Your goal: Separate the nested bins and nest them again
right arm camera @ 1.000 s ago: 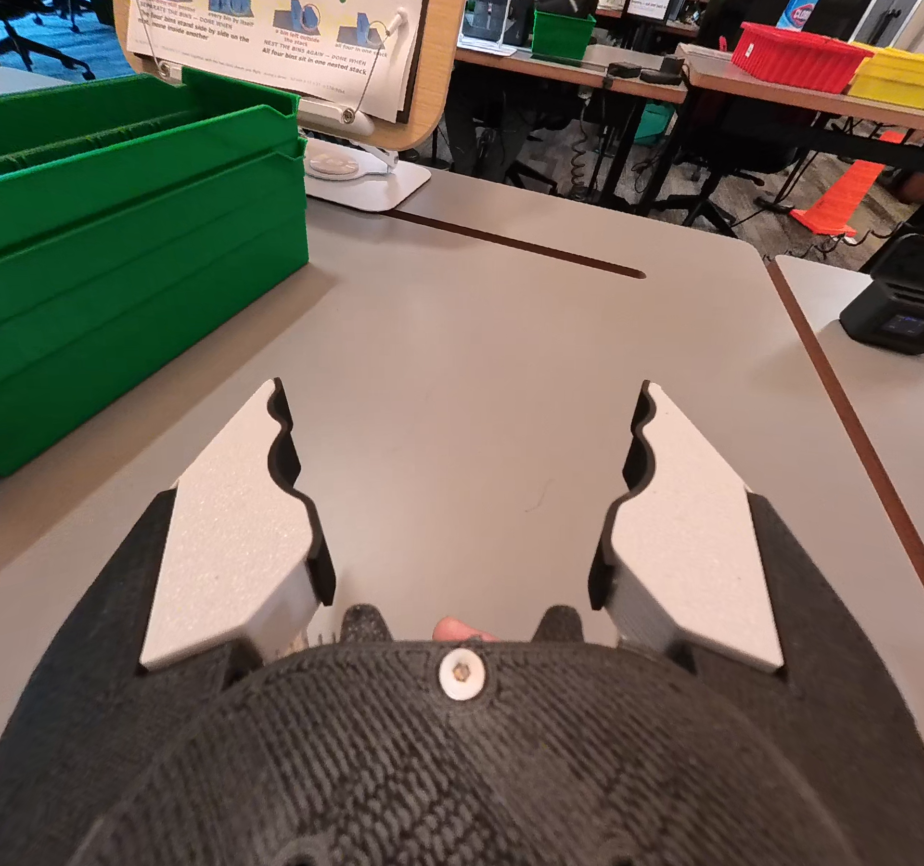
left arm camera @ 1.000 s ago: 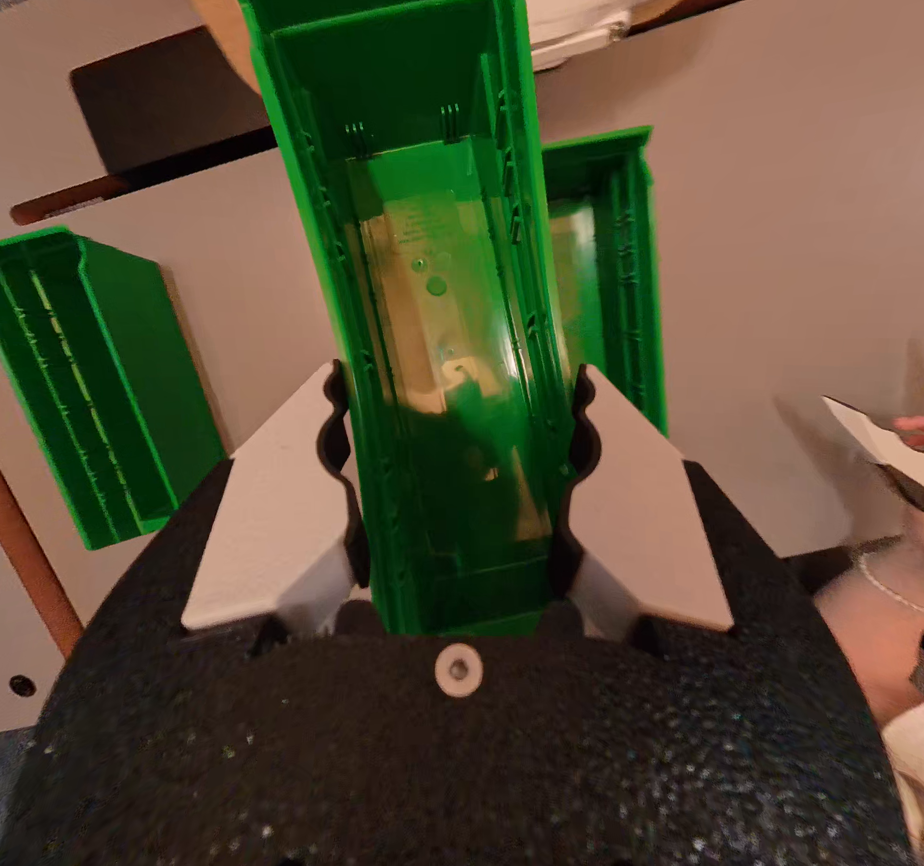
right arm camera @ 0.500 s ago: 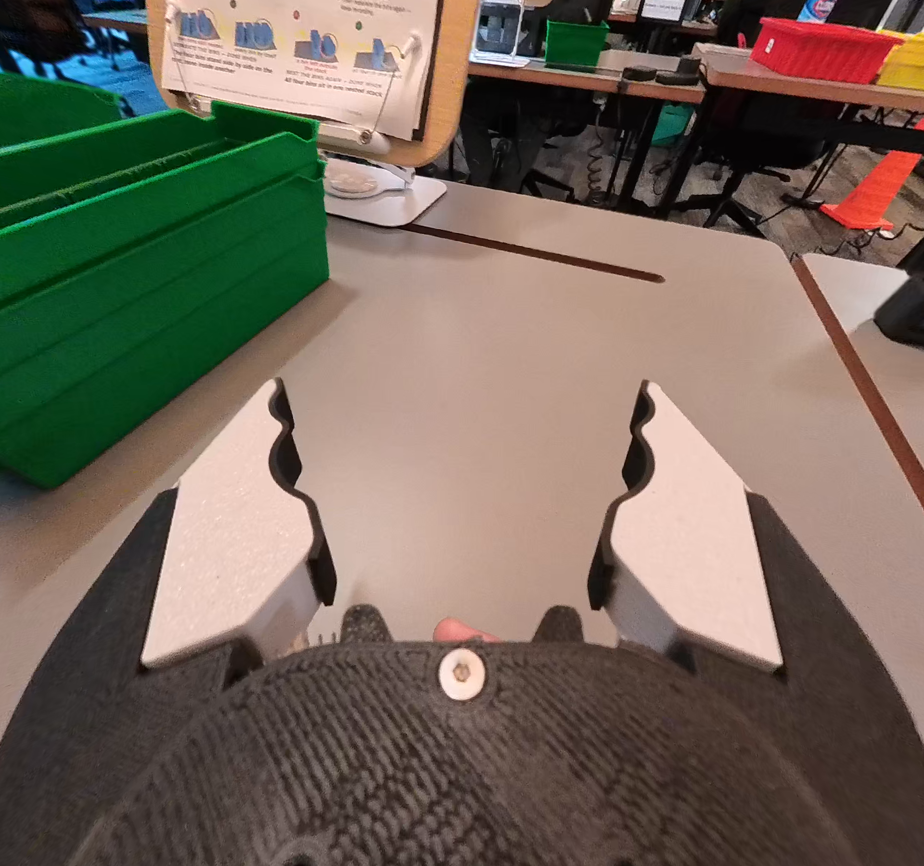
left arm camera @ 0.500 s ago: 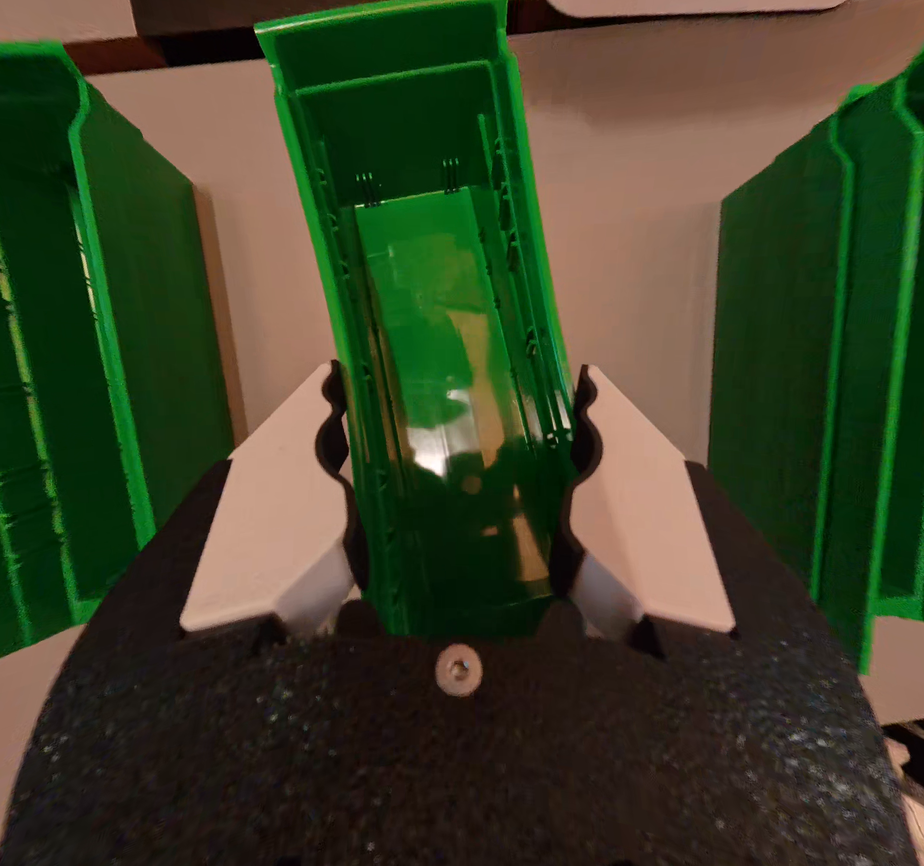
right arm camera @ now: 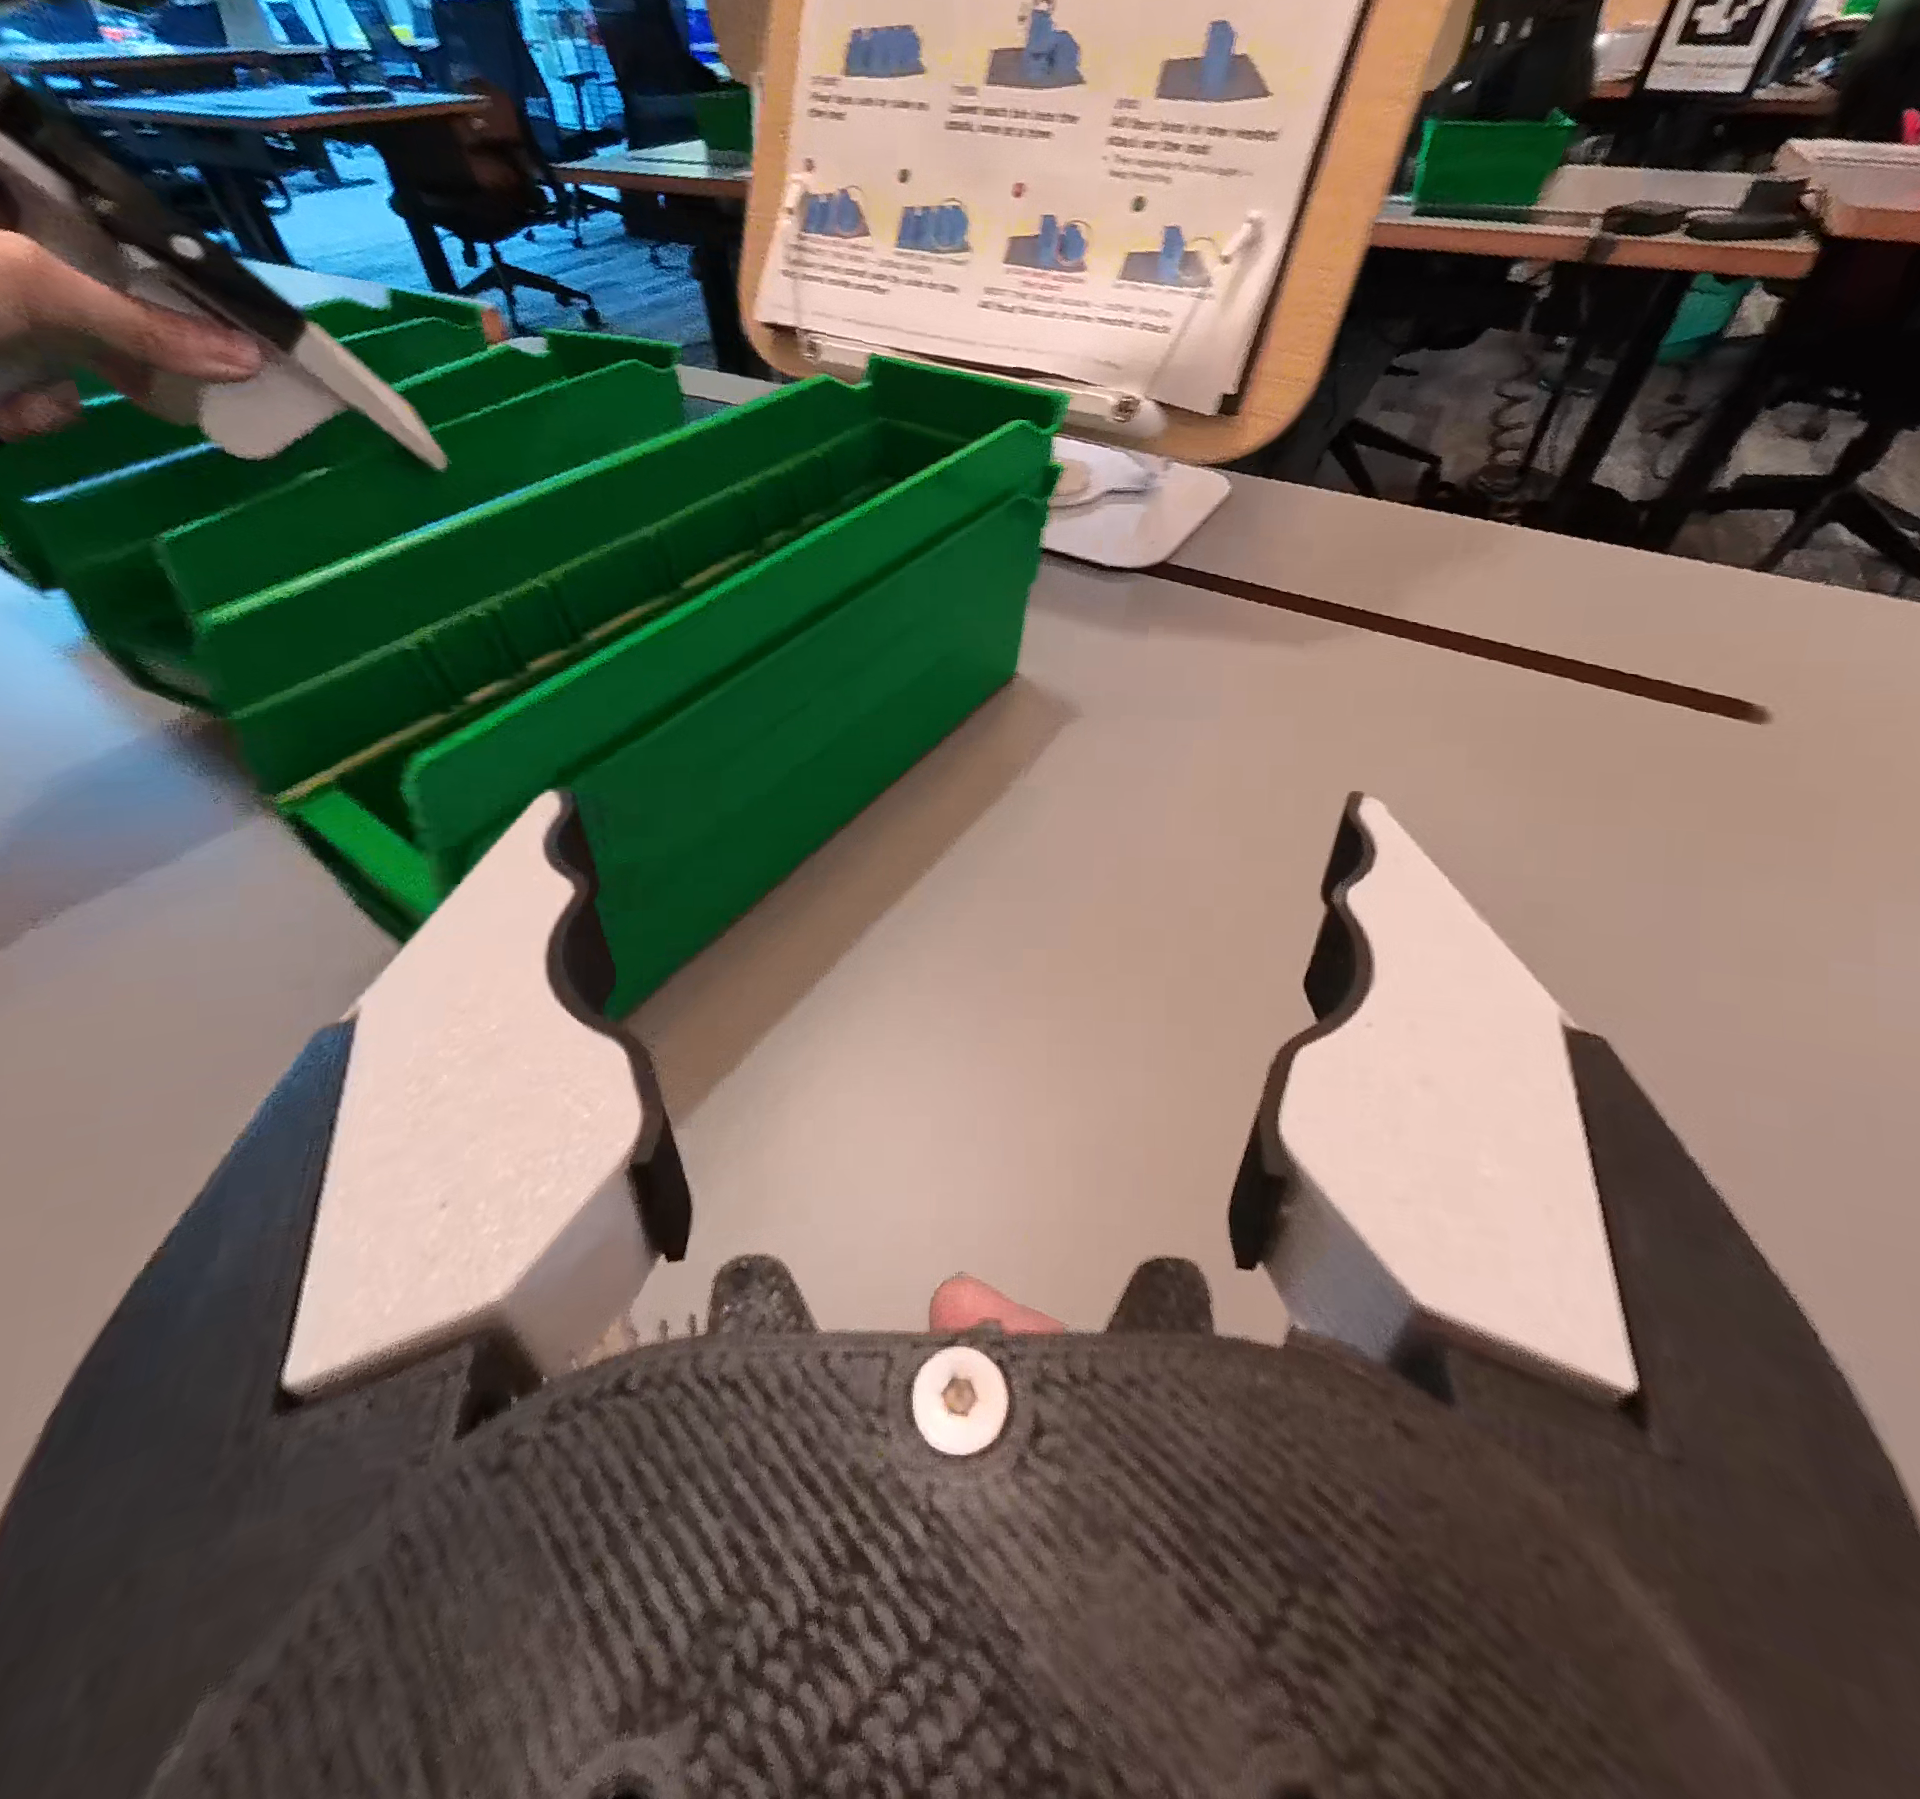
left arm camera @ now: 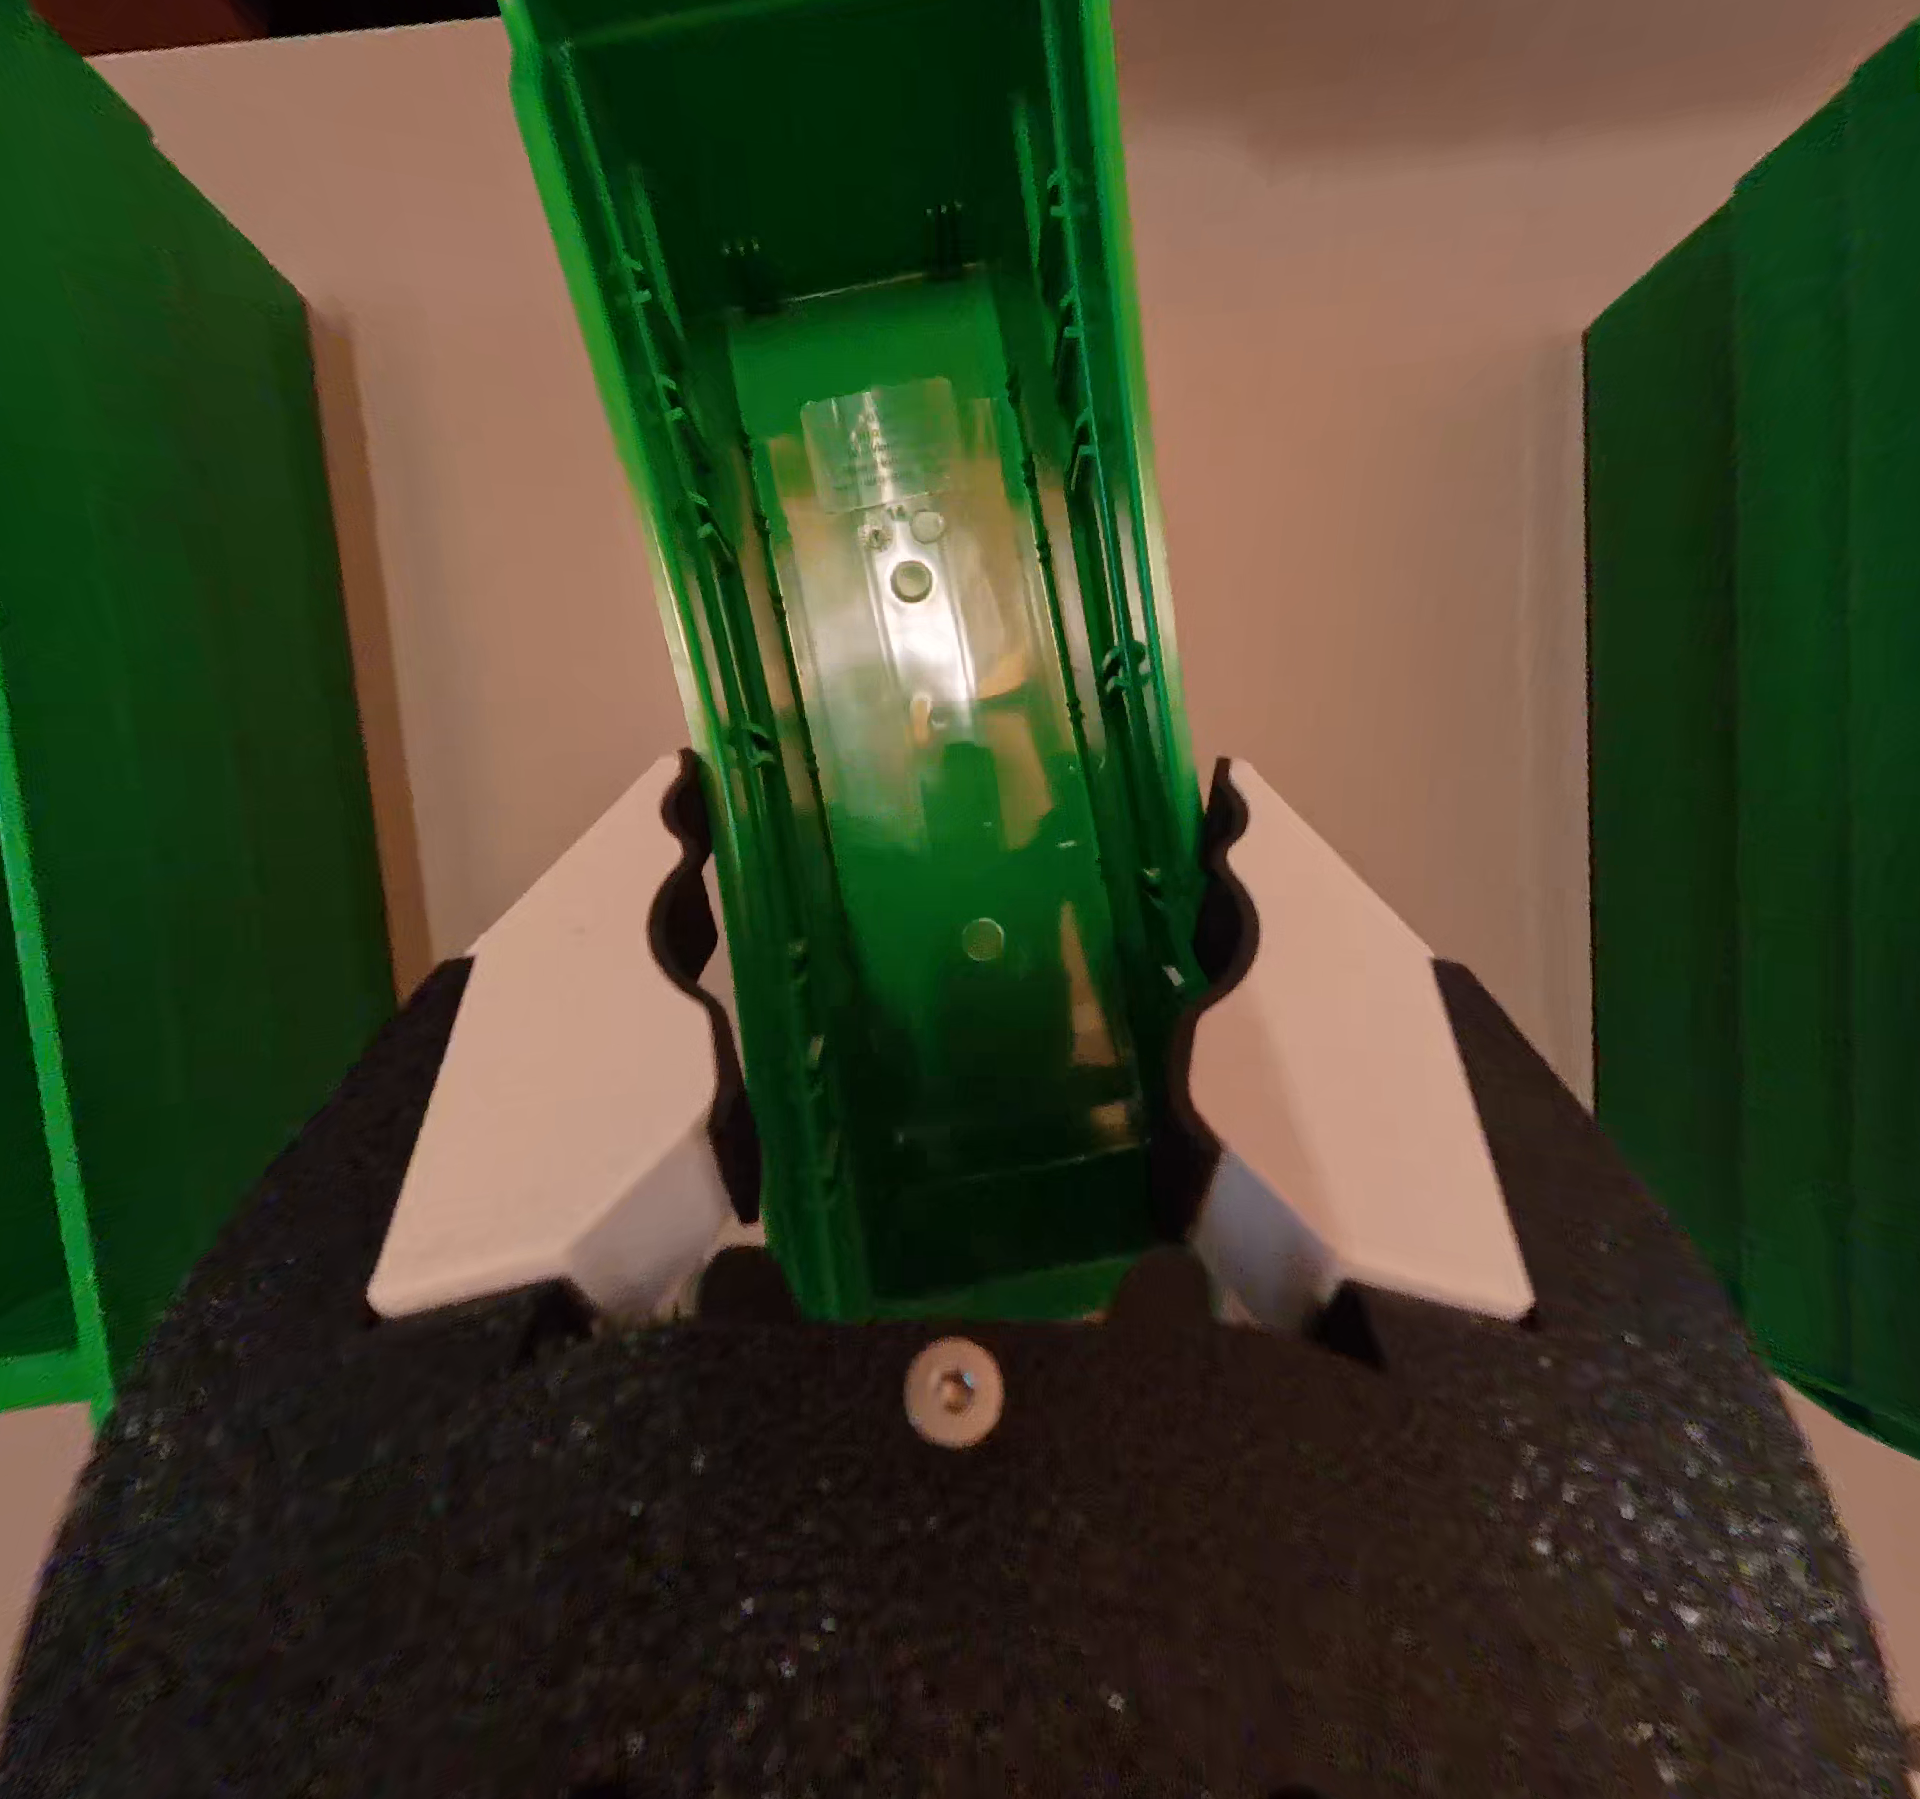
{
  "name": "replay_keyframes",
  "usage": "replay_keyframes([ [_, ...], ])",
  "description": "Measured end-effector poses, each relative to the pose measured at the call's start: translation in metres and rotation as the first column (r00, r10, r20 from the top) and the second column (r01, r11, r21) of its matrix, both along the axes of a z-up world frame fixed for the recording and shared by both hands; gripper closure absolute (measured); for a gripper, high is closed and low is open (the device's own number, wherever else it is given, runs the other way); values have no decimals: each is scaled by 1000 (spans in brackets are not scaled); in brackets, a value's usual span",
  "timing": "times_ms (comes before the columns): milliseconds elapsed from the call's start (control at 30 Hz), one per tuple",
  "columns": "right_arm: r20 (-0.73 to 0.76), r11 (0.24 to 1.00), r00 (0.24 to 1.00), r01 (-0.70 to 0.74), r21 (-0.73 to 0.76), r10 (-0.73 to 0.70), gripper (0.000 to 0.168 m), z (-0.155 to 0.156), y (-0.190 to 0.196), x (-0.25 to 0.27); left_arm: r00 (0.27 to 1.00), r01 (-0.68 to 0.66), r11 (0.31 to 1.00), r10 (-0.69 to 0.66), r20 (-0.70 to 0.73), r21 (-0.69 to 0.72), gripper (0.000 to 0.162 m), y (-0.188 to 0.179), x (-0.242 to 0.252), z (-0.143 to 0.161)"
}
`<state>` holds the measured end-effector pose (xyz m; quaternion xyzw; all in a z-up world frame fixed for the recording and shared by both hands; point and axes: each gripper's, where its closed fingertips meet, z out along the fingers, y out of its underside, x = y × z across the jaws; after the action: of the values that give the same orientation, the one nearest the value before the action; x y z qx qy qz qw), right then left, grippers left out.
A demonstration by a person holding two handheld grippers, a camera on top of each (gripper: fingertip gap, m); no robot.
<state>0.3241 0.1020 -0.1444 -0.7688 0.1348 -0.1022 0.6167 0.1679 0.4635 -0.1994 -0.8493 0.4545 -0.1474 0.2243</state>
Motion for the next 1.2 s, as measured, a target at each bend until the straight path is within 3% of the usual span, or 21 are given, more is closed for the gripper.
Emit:
replay_keyframes([
  [167,4,999,999,-38,8,38,44,1,26,-41,999,42,996,-43,20,78,61,3,4,-2],
  [367,3,992,995,-95,-89,96,70,-25,65,-86,998,38,988,-45,44,151,50,8,6,3],
  [433,28,993,1000,-12,-121,15,80,-32,68,-78,997,7,941,-30,64,340,47,21,5,27],
  [500,57,990,997,54,-128,-47,94,-35,67,-69,987,-43,852,-45,155,522,62,23,7,65],
  [533,61,990,997,59,-126,-52,100,-36,68,-67,974,-55,816,-84,212,575,62,16,8,81],
  [600,39,993,999,15,-120,-11,120,-37,71,-70,931,-88,778,-157,329,622,61,-4,10,105],
  [667,29,992,1000,9,-123,-6,142,-37,70,-69,897,-93,792,-196,395,603,67,-24,10,110],
  [733,38,991,999,18,-130,-14,146,-36,68,-63,877,-72,815,-223,426,575,67,-42,10,105],
  [900,57,978,996,74,-197,-64,131,-36,61,-46,806,-40,868,-265,529,495,65,-77,3,101],
  [1033,-6,976,993,111,-188,-115,43,-13,74,-51,783,-4,898,-270,559,440,65,-92,-2,93],
  [1133,5,950,997,69,-304,-71,38,1,99,-55,781,0,914,-253,570,406,65,-96,-3,87],
  [1200,-3,920,997,72,-385,-79,25,6,116,-43,771,8,924,-249,586,382,65,-100,0,87],
])
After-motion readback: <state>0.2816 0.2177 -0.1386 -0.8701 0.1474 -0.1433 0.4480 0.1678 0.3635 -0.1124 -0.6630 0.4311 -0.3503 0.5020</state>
